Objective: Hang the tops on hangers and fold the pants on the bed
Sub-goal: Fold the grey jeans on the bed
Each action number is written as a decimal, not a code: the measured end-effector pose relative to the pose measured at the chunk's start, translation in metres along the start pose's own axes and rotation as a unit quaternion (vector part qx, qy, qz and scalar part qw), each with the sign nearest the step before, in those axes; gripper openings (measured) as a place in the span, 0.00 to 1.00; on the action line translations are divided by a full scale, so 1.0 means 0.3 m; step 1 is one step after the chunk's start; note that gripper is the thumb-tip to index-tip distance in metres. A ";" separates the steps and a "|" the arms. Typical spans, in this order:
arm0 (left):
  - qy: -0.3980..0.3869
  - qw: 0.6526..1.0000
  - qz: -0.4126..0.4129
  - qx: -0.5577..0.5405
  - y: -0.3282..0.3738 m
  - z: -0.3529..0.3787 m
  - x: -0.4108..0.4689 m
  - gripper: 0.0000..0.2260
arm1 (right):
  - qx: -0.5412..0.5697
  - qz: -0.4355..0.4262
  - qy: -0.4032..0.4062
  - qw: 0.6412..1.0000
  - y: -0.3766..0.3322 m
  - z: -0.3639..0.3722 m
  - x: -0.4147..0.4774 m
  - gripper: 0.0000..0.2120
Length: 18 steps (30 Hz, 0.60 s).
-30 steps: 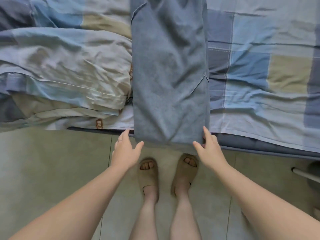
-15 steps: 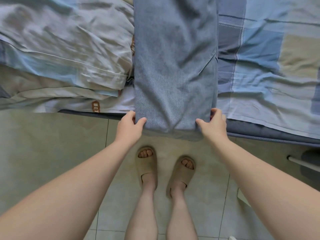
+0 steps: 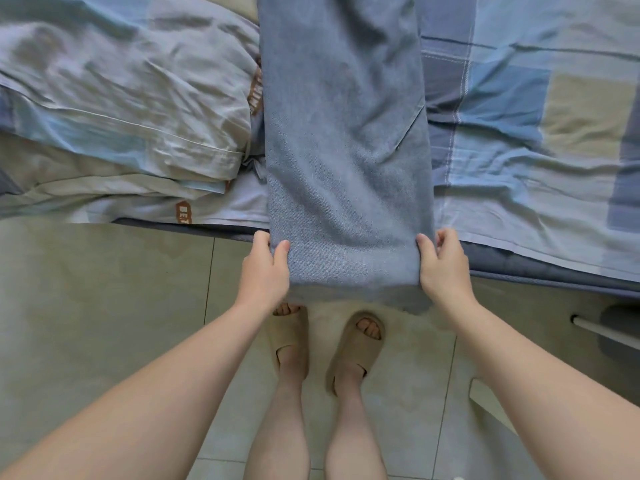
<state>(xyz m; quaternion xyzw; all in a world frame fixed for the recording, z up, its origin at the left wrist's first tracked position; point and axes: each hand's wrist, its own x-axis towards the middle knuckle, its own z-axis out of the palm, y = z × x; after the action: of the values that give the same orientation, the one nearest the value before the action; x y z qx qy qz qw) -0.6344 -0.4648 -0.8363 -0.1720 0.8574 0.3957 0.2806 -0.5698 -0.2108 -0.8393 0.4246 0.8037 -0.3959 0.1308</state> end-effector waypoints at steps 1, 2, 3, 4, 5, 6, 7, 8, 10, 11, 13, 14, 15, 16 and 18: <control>-0.002 1.000 -0.013 0.011 0.001 0.016 0.012 0.09 | -0.016 0.005 -0.006 1.000 0.007 -0.002 0.008 0.14; -0.005 0.999 -0.030 0.021 0.000 0.033 0.028 0.08 | -0.036 0.011 -0.016 0.999 0.013 0.000 0.019 0.13; -0.006 0.998 -0.044 0.035 -0.003 0.048 0.046 0.08 | -0.056 0.016 -0.022 0.998 0.020 0.005 0.034 0.13; -0.003 0.997 -0.048 0.052 -0.010 0.062 0.062 0.07 | -0.069 0.018 -0.023 0.997 0.026 0.013 0.051 0.12; 0.009 0.997 -0.046 0.067 -0.017 0.074 0.075 0.06 | -0.078 0.016 -0.023 0.997 0.034 0.023 0.068 0.11; 0.026 0.996 -0.042 0.077 -0.023 0.081 0.084 0.05 | -0.086 0.009 -0.025 0.996 0.037 0.033 0.080 0.10; 0.043 0.995 -0.037 0.082 -0.026 0.085 0.087 0.05 | -0.093 0.003 -0.034 0.995 0.042 0.042 0.087 0.10; 0.053 0.995 -0.032 0.082 -0.029 0.087 0.089 0.05 | -0.090 0.005 -0.048 0.995 0.045 0.049 0.087 0.10; 0.052 0.996 -0.028 0.069 -0.045 0.089 0.096 0.05 | -0.049 0.032 -0.077 0.995 0.046 0.057 0.077 0.13; 0.045 0.997 -0.033 0.056 -0.052 0.088 0.100 0.05 | -0.026 0.046 -0.087 0.995 0.047 0.057 0.071 0.14; 0.028 0.998 -0.050 0.029 -0.061 0.083 0.097 0.07 | 0.002 0.054 -0.089 0.995 0.047 0.051 0.058 0.17; 0.021 0.998 -0.054 0.013 -0.061 0.079 0.089 0.09 | 0.016 0.050 -0.082 0.995 0.042 0.044 0.051 0.18; 0.014 0.998 -0.058 -0.005 -0.056 0.075 0.079 0.12 | 0.030 0.044 -0.074 0.996 0.040 0.039 0.046 0.19; 0.005 0.998 -0.065 -0.017 -0.047 0.066 0.067 0.15 | 0.044 0.039 -0.070 0.996 0.035 0.033 0.035 0.17; -0.034 0.996 -0.079 -0.021 -0.032 0.041 0.043 0.18 | 0.084 0.041 -0.085 0.992 0.021 0.021 0.009 0.11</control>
<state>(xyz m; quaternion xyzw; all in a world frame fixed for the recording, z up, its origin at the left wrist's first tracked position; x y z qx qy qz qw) -0.6353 -0.4623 -0.8563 -0.2318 0.8227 0.3958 0.3360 -0.5673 -0.2120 -0.8481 0.4310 0.7356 -0.4911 0.1790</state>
